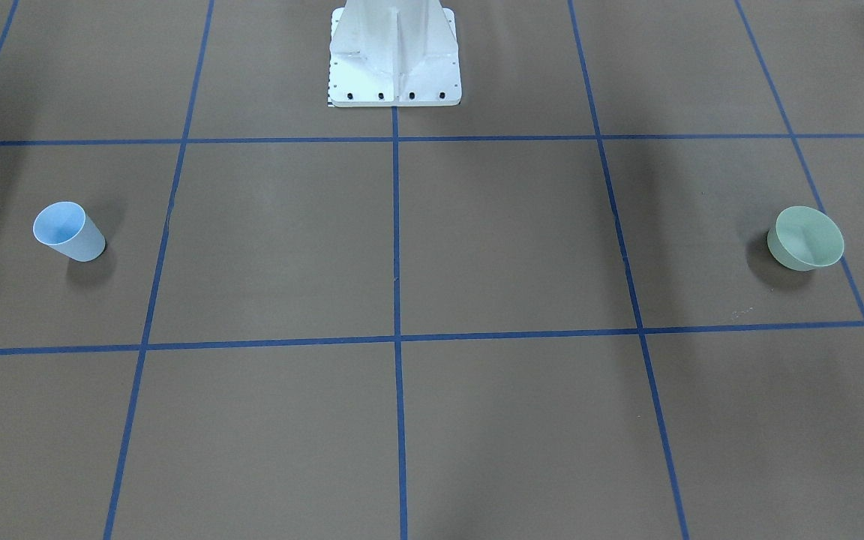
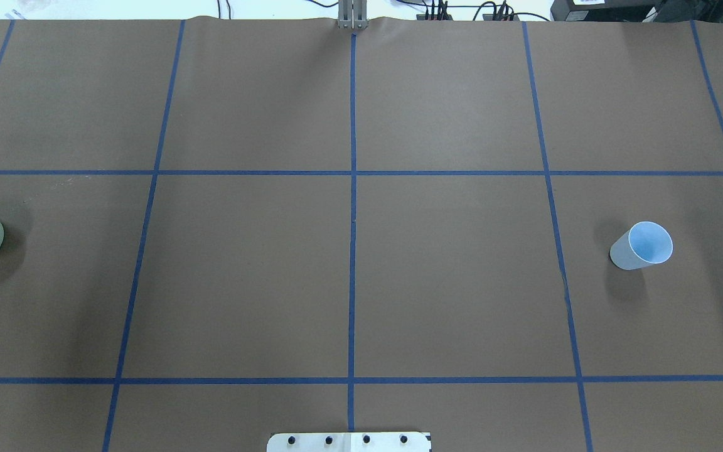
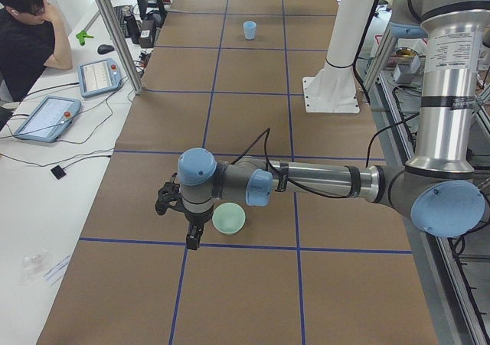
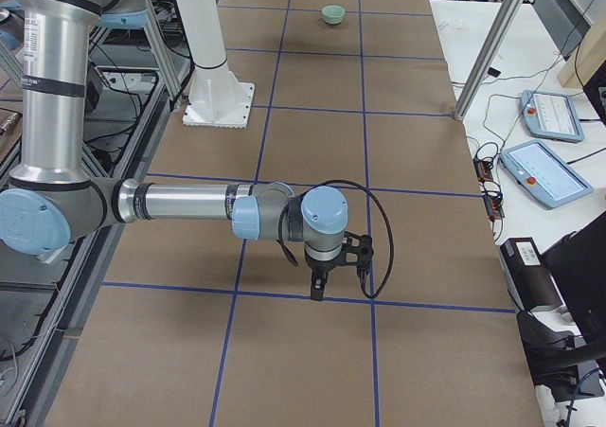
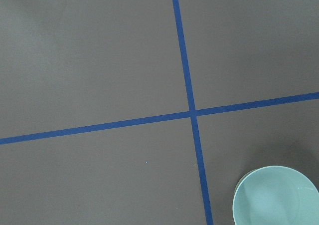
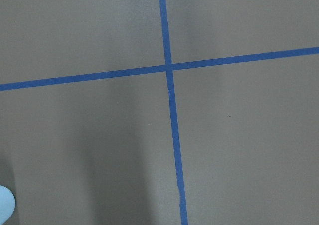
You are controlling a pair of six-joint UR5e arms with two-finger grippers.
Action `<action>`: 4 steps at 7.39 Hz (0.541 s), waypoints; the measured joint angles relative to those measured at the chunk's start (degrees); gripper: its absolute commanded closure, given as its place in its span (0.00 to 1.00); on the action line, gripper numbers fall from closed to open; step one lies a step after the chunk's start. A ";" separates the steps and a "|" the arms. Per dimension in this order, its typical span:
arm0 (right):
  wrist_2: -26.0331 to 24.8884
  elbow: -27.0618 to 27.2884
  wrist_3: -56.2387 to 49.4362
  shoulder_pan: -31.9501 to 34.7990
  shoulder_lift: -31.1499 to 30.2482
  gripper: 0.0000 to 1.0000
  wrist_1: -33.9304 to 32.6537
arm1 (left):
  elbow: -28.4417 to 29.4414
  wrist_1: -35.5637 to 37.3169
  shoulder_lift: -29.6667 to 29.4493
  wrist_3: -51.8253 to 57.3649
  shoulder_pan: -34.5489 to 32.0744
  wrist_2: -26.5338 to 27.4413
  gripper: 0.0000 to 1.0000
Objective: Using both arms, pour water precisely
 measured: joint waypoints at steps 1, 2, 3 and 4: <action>0.01 0.12 -1.82 0.43 0.06 0.01 -1.17 | 0.07 0.00 0.02 -0.06 0.00 0.01 0.00; 0.11 0.19 -3.32 0.56 0.16 0.01 -1.72 | 0.12 0.00 0.02 -0.09 0.00 0.01 0.00; 0.32 0.15 -4.16 0.56 0.33 0.01 -1.91 | 0.14 0.00 0.02 -0.10 0.00 0.01 0.00; 0.55 0.06 -4.50 0.60 0.40 0.01 -1.92 | 0.22 0.00 0.02 -0.10 0.00 0.01 0.00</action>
